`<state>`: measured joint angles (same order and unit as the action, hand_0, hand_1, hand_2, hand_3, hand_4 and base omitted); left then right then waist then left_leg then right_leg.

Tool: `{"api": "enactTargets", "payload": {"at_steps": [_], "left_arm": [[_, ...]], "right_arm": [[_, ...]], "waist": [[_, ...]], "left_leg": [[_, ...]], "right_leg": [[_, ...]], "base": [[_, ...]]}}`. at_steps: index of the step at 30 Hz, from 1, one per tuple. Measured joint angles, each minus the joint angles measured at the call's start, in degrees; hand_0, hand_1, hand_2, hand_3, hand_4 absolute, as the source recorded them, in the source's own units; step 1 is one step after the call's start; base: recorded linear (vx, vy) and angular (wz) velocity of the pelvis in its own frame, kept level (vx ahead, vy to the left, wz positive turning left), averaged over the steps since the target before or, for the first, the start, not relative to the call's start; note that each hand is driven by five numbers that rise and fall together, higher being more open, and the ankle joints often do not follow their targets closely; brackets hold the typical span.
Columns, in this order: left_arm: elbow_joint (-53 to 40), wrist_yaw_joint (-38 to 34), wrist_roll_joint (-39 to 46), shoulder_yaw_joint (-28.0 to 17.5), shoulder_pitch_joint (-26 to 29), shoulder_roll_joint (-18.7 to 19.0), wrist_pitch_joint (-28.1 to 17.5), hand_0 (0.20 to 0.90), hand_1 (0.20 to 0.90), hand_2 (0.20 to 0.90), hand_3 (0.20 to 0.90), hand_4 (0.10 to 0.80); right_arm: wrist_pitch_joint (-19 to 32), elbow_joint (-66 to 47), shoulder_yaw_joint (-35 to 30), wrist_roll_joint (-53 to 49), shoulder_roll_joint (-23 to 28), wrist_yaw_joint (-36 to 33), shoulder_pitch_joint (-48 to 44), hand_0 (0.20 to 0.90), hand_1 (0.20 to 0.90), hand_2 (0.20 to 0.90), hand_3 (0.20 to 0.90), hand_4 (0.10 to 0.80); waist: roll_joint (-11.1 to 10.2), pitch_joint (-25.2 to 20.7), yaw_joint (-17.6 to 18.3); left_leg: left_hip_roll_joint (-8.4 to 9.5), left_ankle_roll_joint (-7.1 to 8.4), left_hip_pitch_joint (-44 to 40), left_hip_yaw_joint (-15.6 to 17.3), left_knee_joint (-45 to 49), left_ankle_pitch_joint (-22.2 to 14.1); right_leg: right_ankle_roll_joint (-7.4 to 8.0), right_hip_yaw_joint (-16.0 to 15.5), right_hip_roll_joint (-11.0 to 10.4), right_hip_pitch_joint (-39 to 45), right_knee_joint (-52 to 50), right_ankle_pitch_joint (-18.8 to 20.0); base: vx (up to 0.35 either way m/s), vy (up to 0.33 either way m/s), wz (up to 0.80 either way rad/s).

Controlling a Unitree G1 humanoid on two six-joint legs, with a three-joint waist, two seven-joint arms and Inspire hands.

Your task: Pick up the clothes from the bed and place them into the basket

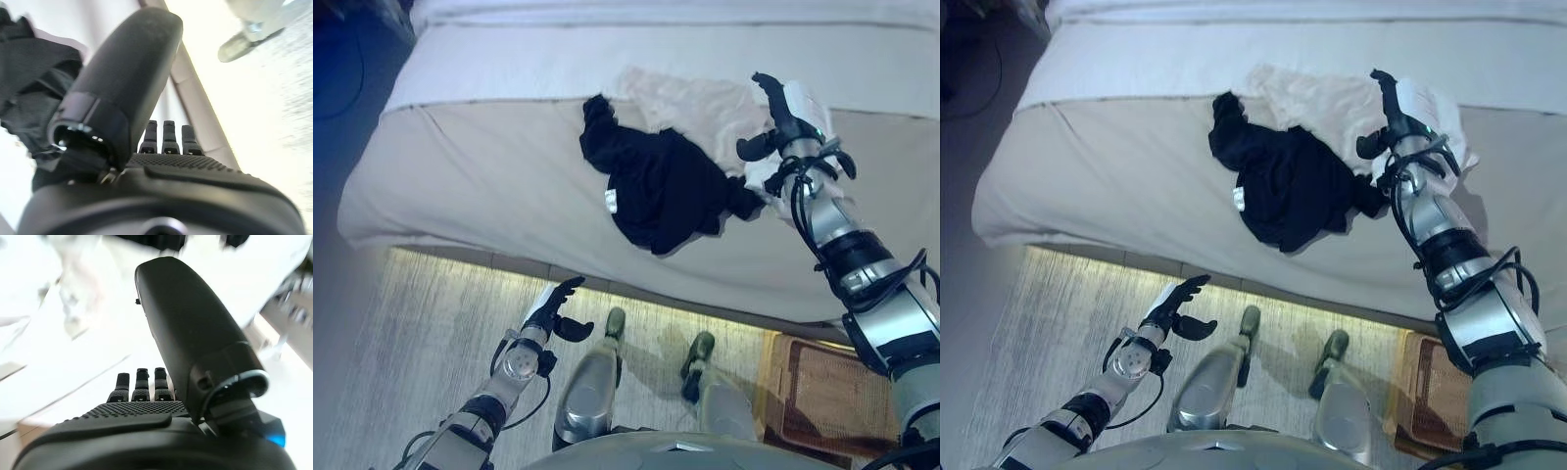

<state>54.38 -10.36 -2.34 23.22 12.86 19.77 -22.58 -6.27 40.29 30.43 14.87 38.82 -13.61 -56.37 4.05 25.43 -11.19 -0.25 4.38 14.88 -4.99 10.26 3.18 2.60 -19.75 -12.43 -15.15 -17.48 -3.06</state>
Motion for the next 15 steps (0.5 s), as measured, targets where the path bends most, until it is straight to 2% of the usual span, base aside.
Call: {"api": "enactTargets", "payload": {"at_steps": [3,4,10,15], "left_arm": [[-6.45,-2.8,0.19,-0.34,0.02,2.01,-0.25,0.9,0.9,0.9,0.9,0.8],[-8.08,-3.58,0.23,-0.6,0.05,2.64,-0.53,0.9,0.9,0.9,0.9,0.8],[-11.69,-4.01,-0.14,0.22,0.11,5.59,-0.67,0.9,0.9,0.9,0.9,0.8],[-14.76,-6.07,-2.32,2.92,-0.63,6.94,-0.24,0.9,0.9,0.9,0.9,0.8]], "right_arm": [[-0.51,0.02,1.84,2.31,0.46,1.9,-1.38,0.9,0.9,0.9,0.9,0.8],[-0.82,0.03,2.13,2.72,0.26,2.62,-1.41,0.9,0.9,0.9,0.9,0.8],[-2.79,1.02,5.11,6.45,-1.31,5.45,-3.16,0.9,0.9,0.9,0.9,0.8],[-3.69,2.73,7.34,9.8,-1.84,7.9,-6.24,0.9,0.9,0.9,0.9,0.8]], "waist": [[-0.11,3.6,-1.58],[-0.07,4.54,-1.96],[-0.05,5.47,-3.63],[-0.01,5.7,-4.29]], "left_leg": [[1.48,-1.72,3.27,-0.32,5.03,-1.56],[1.84,-1.76,4.31,-0.62,6.65,-2.21],[4.38,-3.59,12.45,-0.7,19.63,-7.34],[5.74,-4.99,17.17,-0.6,27.06,-10.42]], "right_leg": [[-0.46,0.02,-2.43,-3.29,-6.65,-2.72],[-0.52,-0.11,-3.11,-4.05,-8.45,-3.49],[-1.07,0.39,-7.1,-10.19,-19.75,-7.92],[-1.13,1.58,-8.83,-13.91,-25.74,-10.26]], "base": [[-0.029,0.035,0.21],[0.048,0.018,0.26],[0.003,0.058,0.17],[0.034,0.044,0.08]]}}
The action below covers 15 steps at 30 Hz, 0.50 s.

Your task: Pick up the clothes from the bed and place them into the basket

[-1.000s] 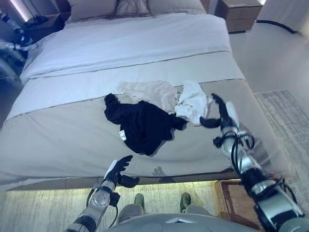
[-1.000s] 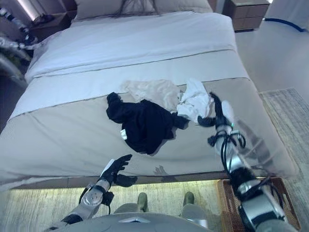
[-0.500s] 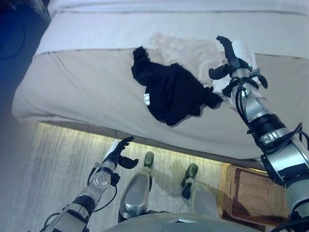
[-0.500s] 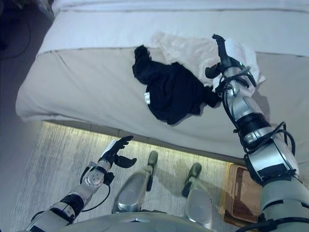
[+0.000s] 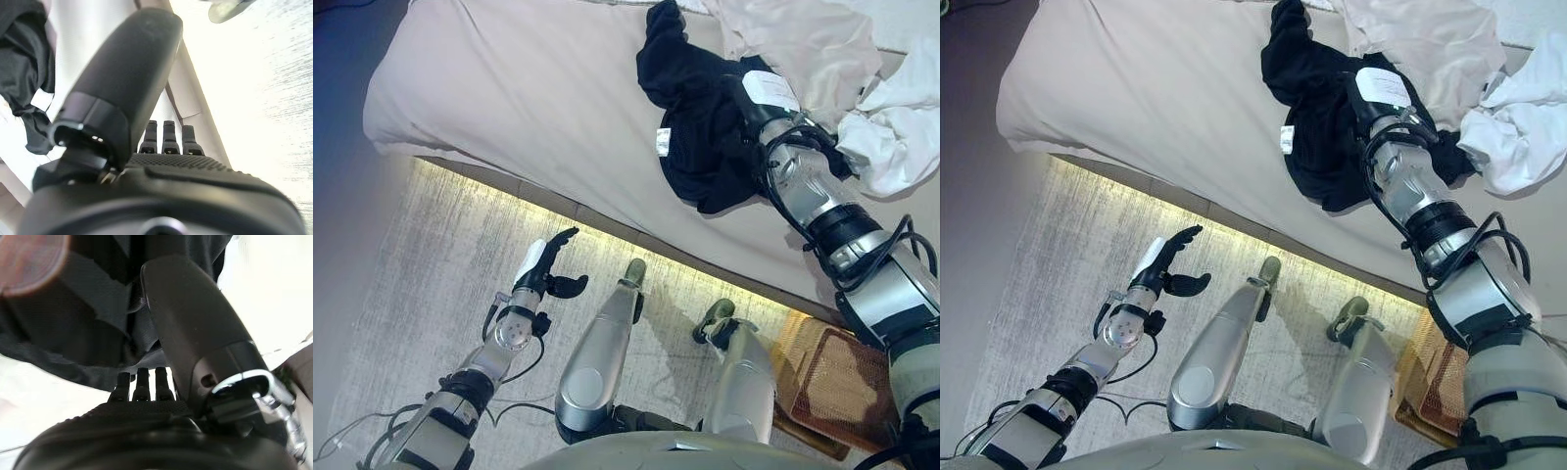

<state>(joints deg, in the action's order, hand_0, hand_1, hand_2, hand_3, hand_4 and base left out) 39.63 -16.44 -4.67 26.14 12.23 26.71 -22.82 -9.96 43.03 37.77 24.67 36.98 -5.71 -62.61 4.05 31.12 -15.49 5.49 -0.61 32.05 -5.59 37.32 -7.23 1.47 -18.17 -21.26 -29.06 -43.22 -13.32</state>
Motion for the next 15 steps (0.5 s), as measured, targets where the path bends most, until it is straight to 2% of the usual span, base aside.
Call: {"api": "enactTargets", "payload": {"at_steps": [3,4,6,10,11,15], "left_arm": [[-2.88,-3.99,-5.08,1.63,-0.44,2.18,0.27,0.9,0.9,0.9,0.9,0.8],[-3.59,-5.17,-6.15,1.87,-0.44,2.81,0.3,0.9,0.9,0.9,0.9,0.8],[-4.95,-6.89,-7.32,2.35,-0.42,4.04,0.99,0.9,0.9,0.9,0.9,0.8],[-7.47,-7.84,-8.35,3.21,-0.53,6.66,1.74,0.9,0.9,0.9,0.9,0.8],[-8.01,-7.87,-8.23,3.42,-0.48,6.99,1.72,0.9,0.9,0.9,0.9,0.8],[-10.07,-7.96,-7.64,3.45,-1.19,7.68,1.28,0.9,0.9,0.9,0.9,0.8]], "right_arm": [[-0.07,1.78,1.96,2.94,-0.22,2.39,-1.83,0.9,0.9,0.9,0.9,0.8],[-0.16,2.86,2.66,3.99,-0.4,2.74,-2.26,0.9,0.9,0.9,0.9,0.8],[-0.59,4.74,3.71,5.95,-0.75,3.98,-3.32,0.9,0.9,0.9,0.9,0.8],[-2.87,8.15,3.76,7.31,-1.8,6.07,-5.87,0.9,0.9,0.9,0.9,0.8],[-3.4,9.48,3.77,7.35,-1.93,6.42,-6.83,0.9,0.9,0.9,0.9,0.8],[-4.63,12.79,3.8,8.16,-2.09,7.95,-10.3,0.9,0.9,0.9,0.9,0.8]], "waist": [[0.01,0.37,-0.27],[0.01,0.39,-0.33],[0.09,0.86,-0.64],[0.13,0.93,-0.9],[0.16,0.96,-1.24],[0.28,1.11,-1.5]], "left_leg": [[0.68,-0.09,3.41,-0.02,5.61,-2.56],[0.74,-0.31,4.52,-0.01,7.02,-2.83],[1.13,-0.47,6.26,0.05,9.03,-3.36],[1.51,-0.36,10.79,-0.4,11.83,-3.51],[1.56,-0.31,12.26,-0.49,12.73,-3.54],[1.64,0.33,16.34,-1.19,16.33,-4.06]], "right_leg": [[0.31,0.86,-1.24,-2.75,-5.12,-2.21],[-0.04,1.14,-1.38,-3.72,-6.52,-2.64],[0.34,1.78,-1.95,-5.54,-8.9,-3.46],[-0.29,2.74,-2.03,-10.18,-12.35,-4.46],[0.03,3.1,-1.97,-11.75,-13.54,-4.69],[-0.92,3.4,-2.01,-15.53,-17.1,-6.33]], "base": [[0.062,0.021,0.14],[0.045,0.032,0.12],[0.034,0.021,0.1],[0.005,-0.008,0.11],[-0.008,-0.02,0.08],[-0.01,-0.006,0.09]]}}
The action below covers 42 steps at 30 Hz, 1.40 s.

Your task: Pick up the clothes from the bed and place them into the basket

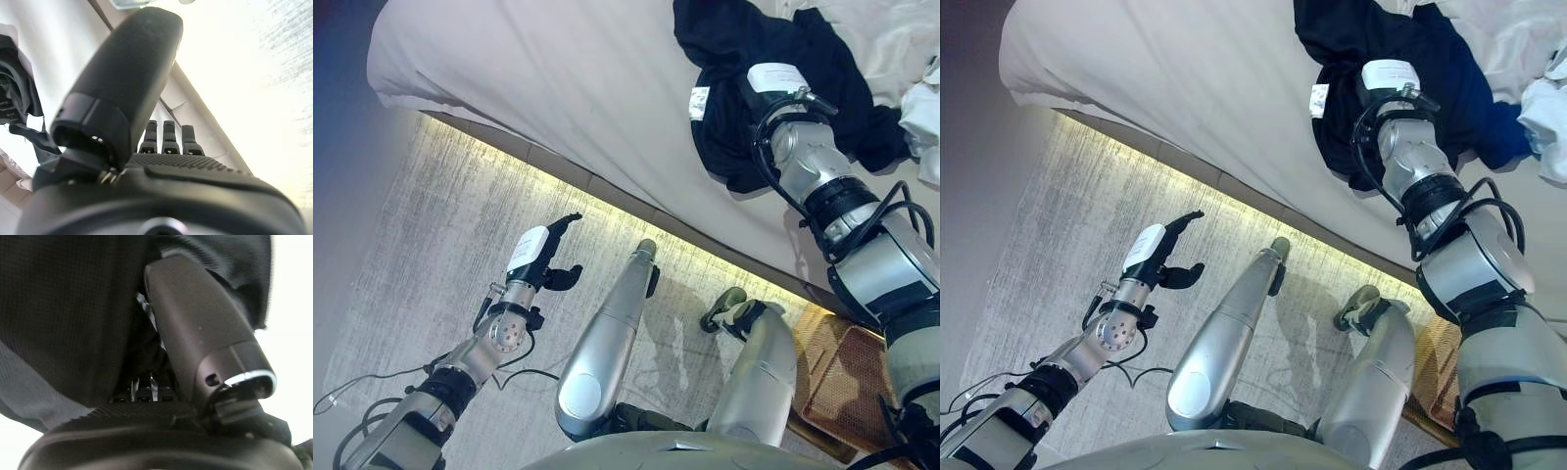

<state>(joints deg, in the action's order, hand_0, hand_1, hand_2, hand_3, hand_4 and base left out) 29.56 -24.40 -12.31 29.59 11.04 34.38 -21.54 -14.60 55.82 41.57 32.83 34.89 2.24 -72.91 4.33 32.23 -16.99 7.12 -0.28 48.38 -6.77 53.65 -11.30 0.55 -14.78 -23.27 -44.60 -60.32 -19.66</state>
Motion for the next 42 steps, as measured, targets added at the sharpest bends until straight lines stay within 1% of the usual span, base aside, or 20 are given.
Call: {"api": "enactTargets", "payload": {"at_steps": [6,7,9,10,11,12,13,17,19,23,26,29,30,32,33,34,35,36,37,42], "left_arm": [[-2.78,-0.55,2.35,-0.07,-1.32,0.47,-2.5,0.9,0.9,0.9,0.9,0.8],[-3.75,-0.54,2.42,-0.07,-1.48,0.54,-2.5,0.9,0.9,0.9,0.9,0.8],[-4.69,-0.52,2.53,-0.06,-1.56,0.57,-2.61,0.9,0.9,0.9,0.9,0.8],[-5.03,-0.49,2.78,-0.07,-1.56,0.57,-2.65,0.9,0.9,0.9,0.9,0.8],[-5.47,-0.42,3.38,-0.07,-1.62,0.68,-2.65,0.9,0.9,0.9,0.9,0.8],[-5.86,-0.39,3.41,-0.08,-1.63,0.96,-2.66,0.9,0.9,0.9,0.9,0.8],[-6.03,-0.32,3.41,-0.08,-1.62,1.14,-2.66,0.9,0.9,0.9,0.9,0.8],[-6.1,0.01,3.46,-0.09,-1.76,1.93,-2.66,0.9,0.9,0.9,0.9,0.8],[-6.02,0.46,3.45,-0.09,-2.42,2.31,-2.64,0.9,0.9,0.9,0.9,0.8],[-5.73,2.18,3.42,-0.08,-4.9,2.32,-2.58,0.9,0.9,0.9,0.9,0.8],[-5.22,3.81,3.42,-0.05,-5.82,2.12,-2.42,0.9,0.9,0.9,0.9,0.8],[-1.43,5.18,4.29,-0.08,-5.77,0.89,-2.07,0.9,0.9,0.9,0.9,0.8],[-0.9,5.55,4.46,-0.09,-5.82,0.71,-1.91,0.9,0.9,0.9,0.9,0.8],[0.64,6.2,4.6,-0.13,-5.63,0.09,-1.29,0.9,0.9,0.9,0.9,0.8],[1.3,6.34,4.68,-0.15,-5.38,-0.25,-0.92,0.9,0.9,0.9,0.9,0.8],[1.68,6.73,4.68,-0.17,-5.23,-0.39,-0.65,0.9,0.9,0.9,0.9,0.8],[2.05,6.96,4.68,-0.24,-5.1,-0.67,-0.4,0.9,0.9,0.9,0.9,0.8],[3.19,7.64,4.67,-0.46,-4.61,-1.05,0.23,0.9,0.9,0.9,0.9,0.8],[3.81,8.02,4.67,-0.62,-4.58,-1.07,0.65,0.9,0.9,0.9,0.9,0.8],[6.1,8.83,4.64,-0.96,-3.41,-1.16,1.59,0.9,0.9,0.9,0.9,0.8]], "right_arm": [[-1.21,3.69,0.44,0.64,-0.07,2.06,-4.35,0.9,0.9,0.9,0.9,0.8],[-1.4,4.28,0.44,1.53,-0.07,2.08,-4.36,0.9,0.9,0.9,0.9,0.8],[-1.42,4.88,0.43,2.21,-0.05,2.08,-4.39,0.9,0.9,0.9,0.9,0.8],[-1.42,5.08,0.44,2.26,-0.06,2.05,-4.39,0.841,0.841,0.841,0.831,0.731],[-1.42,5.22,0.44,2.19,-0.05,2.02,-4.39,0.841,0.841,0.841,0.831,0.731],[-1.42,5.26,0.44,2.08,0.02,1.93,-4.4,0.404,0.404,0.404,0.321,0.221],[-1.44,5.26,0.43,2.01,0.12,1.88,-4.4,0.3,0.3,0.3,0.2,0.1],[-1.43,5.69,-0.39,-0.34,1.06,0.08,-4.42,0.3,0.3,0.3,0.2,0.1],[-0.91,6.72,-0.79,-2.57,1.56,-1.31,-4.18,0.3,0.3,0.3,0.2,0.1],[0.5,6.91,-0.85,-4.83,2.26,-1.5,-1.03,0.3,0.3,0.3,0.2,0.1],[0.63,6.34,-1.32,-6.81,3.56,-1.48,1.61,0.3,0.3,0.3,0.2,0.1],[1.74,4.39,-3.32,-9.56,4.48,-1.5,4.06,0.3,0.3,0.3,0.2,0.1],[2.0,4.39,-3.32,-9.88,4.65,-1.51,4.06,0.3,0.3,0.3,0.2,0.1],[2.62,4.41,-4.16,-11.31,5.24,-1.68,4.21,0.3,0.3,0.3,0.2,0.1],[3.07,4.41,-5.25,-12.25,5.65,-1.74,4.27,0.3,0.3,0.3,0.2,0.1],[3.86,4.36,-5.88,-13.46,6.29,-1.81,4.4,0.3,0.3,0.3,0.2,0.1],[4.31,4.36,-5.88,-13.84,6.75,-1.89,4.43,0.3,0.3,0.3,0.2,0.1],[5.07,4.08,-6.92,-15.19,7.08,-1.94,4.74,0.3,0.3,0.3,0.2,0.1],[5.24,3.28,-7.16,-16.51,7.29,-1.98,4.8,0.3,0.3,0.3,0.2,0.1],[8.22,-0.73,-7.95,-21.83,9.75,-2.75,4.8,0.3,0.3,0.3,0.2,0.1]], "waist": [[0.06,0.03,0.09],[0.06,0.03,0.06],[0.06,0.03,-0.41],[0.06,0.03,-0.46],[0.06,0.03,-0.51],[0.06,0.03,-0.53],[0.06,0.03,-0.45],[0.05,0.03,-0.44],[-0.09,0.12,-0.47],[-0.15,0.15,0.33],[-0.16,0.16,1.78],[-0.28,0.09,2.49],[-0.28,0.09,2.82],[-0.33,0.06,4.29],[-0.4,0.02,4.78],[-0.66,-0.1,5.0],[-0.68,-0.1,5.03],[-0.73,-0.08,5.22],[-0.86,-0.17,5.49],[-1.49,-0.53,6.51]], "left_leg": [[-0.17,0.08,4.16,-0.19,2.68,-0.37],[-0.44,0.08,4.38,-0.19,2.9,-0.37],[-1.32,0.09,4.44,0.02,2.94,-0.38],[-1.39,0.1,4.52,-0.11,2.93,-0.38],[-1.76,0.11,4.61,-0.1,2.94,-0.38],[-2.19,0.11,4.76,0.03,2.97,-0.38],[-2.23,0.11,4.82,-0.02,2.97,-0.38],[-2.37,0.11,4.78,-0.03,3.07,-0.38],[-2.98,0.08,3.56,0.62,3.26,-0.35],[-4.14,0.07,-2.28,2.38,2.31,-0.36],[-4.26,-0.12,-7.08,3.46,-0.38,-0.44],[-6.1,-0.42,-12.73,5.99,-4.83,-0.25],[-6.17,-0.49,-13.61,6.34,-5.6,-0.21],[-6.08,-0.92,-16.49,7.13,-8.11,0.08],[-6.2,-0.91,-17.85,7.51,-9.28,0.11],[-6.51,-1.03,-19.39,8.32,-11.01,1.21],[-6.49,-0.63,-20.34,8.41,-11.94,0.62],[-6.95,-0.93,-22.79,9.09,-13.91,1.46],[-7.26,-0.98,-24.59,9.35,-15.37,1.42],[-8.46,0.24,-32.02,10.33,-22.26,2.98]], "right_leg": [[-0.31,1.01,0.06,-4.17,-4.34,-1.51],[-0.87,1.07,0.07,-4.26,-4.79,-1.89],[-0.87,0.68,0.24,-4.26,-4.85,-1.9],[-0.86,0.51,0.28,-4.26,-4.85,-1.9],[-0.87,0.29,0.4,-4.26,-4.81,-1.9],[-0.87,0.17,0.66,-4.26,-4.78,-1.9],[-0.87,0.16,0.81,-4.26,-4.78,-1.9],[-0.87,0.33,1.18,-4.14,-4.78,-1.89],[-0.89,0.67,1.29,-3.07,-4.68,-1.89],[-0.84,1.83,2.02,2.37,-2.36,-1.87],[-0.82,1.91,2.12,6.78,0.88,-1.84],[-0.4,2.56,3.37,11.19,6.28,-1.57],[-0.11,2.63,3.46,12.02,7.23,-1.4],[0.97,2.98,3.73,14.58,9.94,-0.63],[0.88,3.11,4.01,15.83,11.37,-0.32],[0.19,2.95,4.03,17.08,13.43,2.38],[0.64,2.8,4.03,17.85,14.33,2.49],[0.91,2.56,4.53,20.28,17.23,5.13],[1.18,2.53,5.08,21.86,18.92,5.47],[1.93,1.75,7.07,28.44,25.67,8.29]], "base": [[-0.017,-0.024,0.15],[-0.011,-0.057,0.19],[0.0,-0.041,0.05],[0.01,-0.033,0.0],[0.014,-0.038,0.0],[0.0,0.0,0.0],[0.0,0.0,0.0],[0.023,-0.02,0.02],[0.063,-0.004,-0.09],[0.074,0.015,-0.23],[0.057,0.037,-0.16],[0.029,0.038,-0.47],[0.026,0.023,-0.41],[0.009,0.013,-0.17],[-0.007,-0.007,-0.17],[0.001,-0.011,-0.21],[0.064,-0.031,-0.26],[0.056,-0.031,-0.27],[0.04,-0.049,-0.26],[0.015,-0.037,-0.18]]}}
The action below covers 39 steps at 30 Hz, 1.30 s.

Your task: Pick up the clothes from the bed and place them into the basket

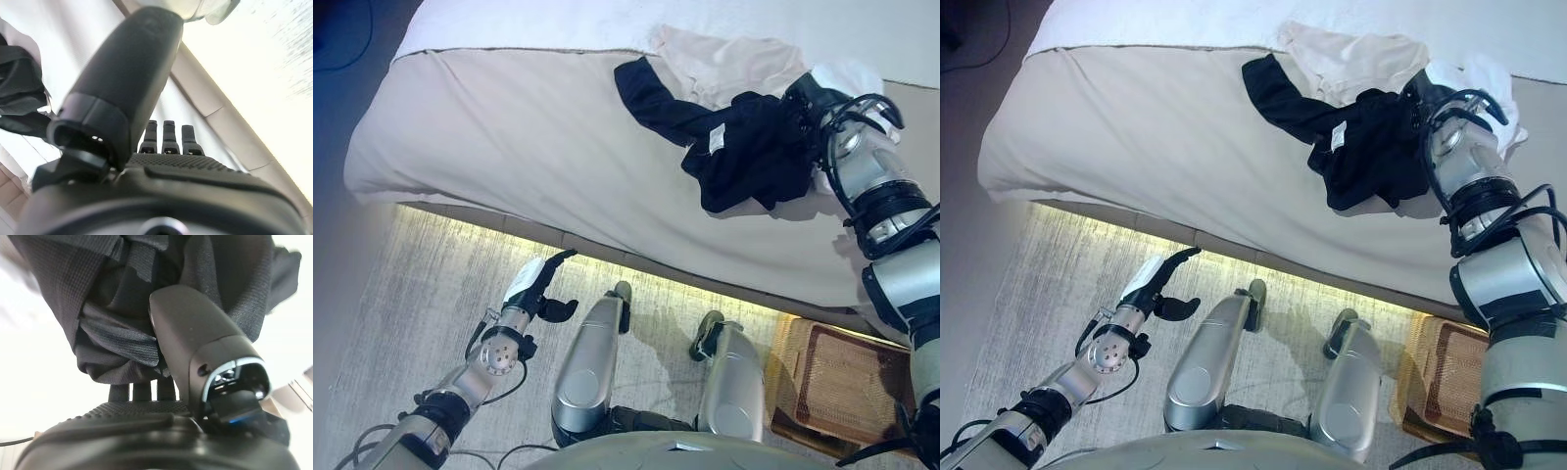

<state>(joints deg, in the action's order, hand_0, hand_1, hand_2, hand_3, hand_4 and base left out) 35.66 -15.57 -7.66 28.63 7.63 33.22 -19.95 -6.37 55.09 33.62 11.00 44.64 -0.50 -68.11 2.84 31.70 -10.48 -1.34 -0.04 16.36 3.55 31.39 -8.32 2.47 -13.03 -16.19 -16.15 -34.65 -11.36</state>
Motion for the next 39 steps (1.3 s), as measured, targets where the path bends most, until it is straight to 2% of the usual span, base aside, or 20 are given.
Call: {"api": "enactTargets", "payload": {"at_steps": [5,7,10,12,14,17,22,25,27,28,29,30,31,32,33,36,37,39], "left_arm": [[1.73,0.31,-0.14,-1.98,0.53,-0.88,0.49,0.9,0.9,0.9,0.9,0.8],[2.94,0.37,-0.26,-2.69,0.31,-1.0,1.15,0.9,0.9,0.9,0.9,0.8],[5.54,1.28,-1.91,-3.48,2.03,-1.28,1.31,0.9,0.9,0.9,0.9,0.8],[6.34,1.37,-3.47,-3.53,2.16,-1.33,1.32,0.9,0.9,0.9,0.9,0.8],[6.53,1.64,-4.34,-3.66,2.88,-1.3,1.26,0.9,0.9,0.9,0.9,0.8],[10.24,1.97,-5.77,-3.68,3.54,-1.42,1.05,0.9,0.9,0.9,0.9,0.8],[13.62,2.45,-5.94,-4.25,3.59,-1.49,0.86,0.9,0.9,0.9,0.9,0.8],[15.07,2.49,-6.03,-4.54,3.61,-1.6,-0.29,0.9,0.9,0.9,0.9,0.8],[15.86,2.49,-6.05,-5.01,3.6,-1.8,-1.21,0.9,0.9,0.9,0.9,0.8],[16.16,2.5,-6.11,-5.38,3.49,-1.85,-1.86,0.9,0.9,0.9,0.9,0.8],[16.32,2.63,-6.38,-5.35,3.45,-2.54,-2.41,0.9,0.9,0.9,0.9,0.8],[16.33,2.75,-6.48,-5.44,3.34,-2.98,-3.1,0.9,0.9,0.9,0.9,0.8],[16.89,2.64,-6.4,-6.13,3.45,-2.9,-3.08,0.9,0.9,0.9,0.9,0.8],[17.24,2.74,-6.39,-6.33,3.53,-2.88,-3.02,0.9,0.9,0.9,0.9,0.8],[17.49,2.89,-6.33,-6.43,3.66,-2.78,-3.03,0.9,0.9,0.9,0.9,0.8],[18.67,2.93,-5.75,-7.2,3.98,-2.71,-3.02,0.9,0.9,0.9,0.9,0.8],[19.43,3.01,-5.74,-7.66,4.06,-2.74,-2.97,0.9,0.9,0.9,0.9,0.8],[20.2,3.2,-5.71,-8.41,4.08,-2.77,-2.91,0.9,0.9,0.9,0.9,0.8]], "right_arm": [[1.45,-2.91,-1.75,-5.32,1.74,-1.2,0.13,0.3,0.3,0.3,0.2,0.1],[1.47,-5.77,-1.89,-8.49,2.84,-1.29,0.55,0.3,0.3,0.3,0.2,0.1],[1.87,-10.15,-3.66,-11.45,6.01,-1.81,0.53,0.3,0.3,0.3,0.2,0.1],[2.68,-10.56,-4.05,-12.82,7.31,-2.59,0.52,0.3,0.3,0.3,0.2,0.1],[2.84,-12.3,-4.21,-15.03,9.76,-3.08,0.46,0.3,0.3,0.3,0.2,0.1],[3.09,-12.86,-4.4,-18.1,10.65,-3.23,0.5,0.3,0.3,0.3,0.2,0.1],[3.09,-16.02,-5.07,-21.18,15.28,-3.28,0.75,0.3,0.3,0.3,0.2,0.1],[3.07,-16.78,-6.6,-21.65,18.13,-3.67,1.09,0.3,0.3,0.3,0.2,0.1],[2.77,-16.79,-6.81,-21.88,19.29,-4.07,1.5,0.3,0.3,0.3,0.2,0.1],[2.43,-16.89,-7.71,-22.43,19.71,-4.26,2.45,0.3,0.3,0.3,0.2,0.1],[2.43,-17.38,-8.98,-23.05,21.07,-4.26,3.65,0.3,0.3,0.3,0.2,0.1],[2.43,-17.56,-10.73,-23.31,22.23,-4.52,5.11,0.3,0.3,0.3,0.2,0.1],[2.37,-17.74,-11.69,-23.41,22.45,-5.3,6.7,0.3,0.3,0.3,0.2,0.1],[2.37,-18.35,-12.86,-23.47,22.97,-5.26,7.98,0.3,0.3,0.3,0.2,0.1],[2.38,-18.66,-14.55,-23.81,23.47,-5.33,9.33,0.3,0.3,0.3,0.2,0.1],[2.51,-19.89,-20.89,-25.72,24.32,-5.58,13.65,0.3,0.3,0.3,0.2,0.1],[2.5,-19.95,-22.38,-25.93,24.42,-5.61,14.7,0.3,0.3,0.3,0.2,0.1],[2.5,-20.28,-24.27,-26.38,25.35,-5.6,16.75,0.3,0.3,0.3,0.2,0.1]], "waist": [[-0.88,-1.0,1.3],[-2.06,-5.41,2.34],[-2.8,-6.78,3.77],[-3.34,-9.81,4.92],[-3.49,-10.6,5.37],[-4.25,-13.29,7.74],[-4.21,-14.36,11.15],[-4.23,-14.84,12.75],[-5.1,-14.88,13.15],[-6.34,-15.17,13.4],[-4.92,-16.16,13.83],[-2.79,-17.3,14.07],[-3.44,-17.24,14.44],[-3.49,-17.27,15.72],[-3.78,-17.48,16.42],[-4.32,-17.8,18.27],[-4.38,-17.84,18.87],[-4.42,-17.86,20.03]], "left_leg": [[-0.73,1.01,-8.94,0.84,-8.46,2.41],[-1.16,1.66,-9.93,1.59,-12.75,3.27],[-1.75,1.84,-14.03,2.09,-17.45,5.16],[-1.89,1.87,-14.86,2.41,-19.51,5.18],[-2.28,2.17,-17.43,3.49,-21.46,5.41],[-2.58,2.17,-19.3,4.79,-23.06,5.41],[-2.67,2.17,-22.82,6.99,-26.29,5.41],[-2.87,2.28,-23.1,8.57,-26.35,5.49],[-2.73,2.66,-20.23,8.93,-19.55,5.05],[-2.09,2.46,-18.17,9.05,-18.13,2.67],[-2.63,1.68,-20.19,8.92,-29.05,5.64],[-4.8,2.22,-20.72,8.84,-33.11,12.01],[-4.51,2.58,-22.41,9.94,-34.29,11.94],[-4.24,2.57,-22.55,10.24,-34.32,11.95],[-3.71,2.56,-22.8,10.69,-34.39,11.94],[-2.7,2.56,-24.05,12.37,-36.22,11.94],[-2.62,2.55,-24.24,13.15,-36.38,11.93],[-2.65,2.55,-24.44,14.15,-36.39,11.93]], "right_leg": [[0.26,-0.41,1.59,7.48,6.74,1.89],[0.8,-0.42,2.72,7.97,10.41,2.3],[0.35,-0.74,4.14,11.82,15.74,4.2],[0.5,-0.81,4.9,12.62,17.8,4.3],[0.48,-0.21,5.74,14.68,20.2,5.25],[0.61,0.39,6.74,16.83,23.64,6.1],[0.89,2.2,7.66,19.73,28.66,7.75],[0.06,3.99,8.22,20.58,32.69,10.73],[-1.24,4.97,7.21,22.01,35.27,13.37],[-1.25,6.01,5.86,22.17,35.58,13.65],[-1.23,6.29,6.73,21.99,35.53,13.63],[-0.39,6.7,8.51,21.71,35.71,13.07],[0.28,7.97,8.28,21.97,35.7,12.78],[1.86,8.06,8.03,21.9,35.7,13.8],[2.33,8.53,7.56,21.41,35.7,14.12],[2.56,9.97,6.85,21.48,37.29,14.28],[3.38,10.85,6.83,21.54,38.08,14.81],[3.78,11.46,6.92,21.63,39.09,15.08]], "base": [[0.037,-0.047,-0.14],[0.073,-0.056,-0.17],[0.06,-0.04,-0.11],[0.05,-0.025,-0.07],[0.028,-0.028,-0.23],[0.028,-0.02,-0.22],[0.023,0.0,-0.25],[0.018,-0.003,-0.34],[0.018,-0.018,-0.3],[0.019,-0.03,-0.25],[0.01,-0.028,-0.28],[0.001,-0.025,-0.41],[-0.011,-0.025,-0.37],[-0.015,-0.035,-0.41],[-0.021,-0.032,-0.28],[-0.017,-0.007,-0.33],[-0.008,0.008,-0.39],[0.008,0.019,-0.33]]}}
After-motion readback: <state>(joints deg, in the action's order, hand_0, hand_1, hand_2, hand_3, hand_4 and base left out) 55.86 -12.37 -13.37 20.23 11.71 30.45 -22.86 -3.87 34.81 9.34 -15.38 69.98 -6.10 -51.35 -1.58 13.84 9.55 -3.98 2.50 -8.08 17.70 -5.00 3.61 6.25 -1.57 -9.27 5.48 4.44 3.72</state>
